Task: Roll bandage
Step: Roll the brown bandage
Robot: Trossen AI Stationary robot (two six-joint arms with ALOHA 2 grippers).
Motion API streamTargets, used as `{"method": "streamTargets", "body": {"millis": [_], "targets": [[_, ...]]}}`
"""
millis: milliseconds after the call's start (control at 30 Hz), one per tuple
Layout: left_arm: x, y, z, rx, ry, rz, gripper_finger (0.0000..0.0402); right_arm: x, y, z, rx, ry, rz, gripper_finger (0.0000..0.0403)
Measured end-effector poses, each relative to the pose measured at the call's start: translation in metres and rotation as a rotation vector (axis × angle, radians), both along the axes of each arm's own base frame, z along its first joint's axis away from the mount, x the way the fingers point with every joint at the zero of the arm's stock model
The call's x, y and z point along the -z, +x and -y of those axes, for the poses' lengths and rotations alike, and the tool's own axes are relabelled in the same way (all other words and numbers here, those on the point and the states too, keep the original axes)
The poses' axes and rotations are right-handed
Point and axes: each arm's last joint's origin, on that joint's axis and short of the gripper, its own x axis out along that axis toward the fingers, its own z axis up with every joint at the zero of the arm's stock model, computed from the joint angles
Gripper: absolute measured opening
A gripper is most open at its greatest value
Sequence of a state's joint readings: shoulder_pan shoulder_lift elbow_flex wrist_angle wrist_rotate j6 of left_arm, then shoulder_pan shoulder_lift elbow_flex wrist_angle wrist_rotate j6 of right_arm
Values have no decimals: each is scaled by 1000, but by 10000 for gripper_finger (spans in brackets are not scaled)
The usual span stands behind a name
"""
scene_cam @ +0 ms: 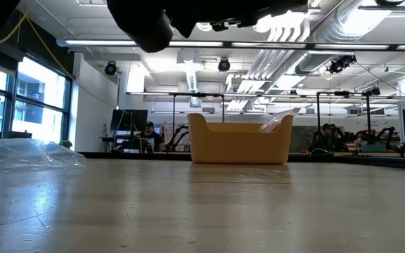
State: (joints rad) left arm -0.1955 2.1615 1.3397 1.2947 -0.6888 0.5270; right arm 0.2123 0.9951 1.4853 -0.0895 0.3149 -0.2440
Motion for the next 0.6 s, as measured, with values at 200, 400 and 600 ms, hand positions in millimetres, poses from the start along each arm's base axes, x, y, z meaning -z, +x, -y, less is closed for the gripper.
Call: {"method": "streamTargets", "body": {"millis": [200, 400, 600], "targets": [[1, -3, -1, 32, -13, 45, 132, 1, 0, 0, 0, -2, -8, 40], [1, -4, 0, 51, -6, 53, 81, 1, 1, 0, 1, -4, -13, 40], [4, -4, 13, 93, -19, 22, 24, 3, 1, 0, 2, -10, -38, 40]]}}
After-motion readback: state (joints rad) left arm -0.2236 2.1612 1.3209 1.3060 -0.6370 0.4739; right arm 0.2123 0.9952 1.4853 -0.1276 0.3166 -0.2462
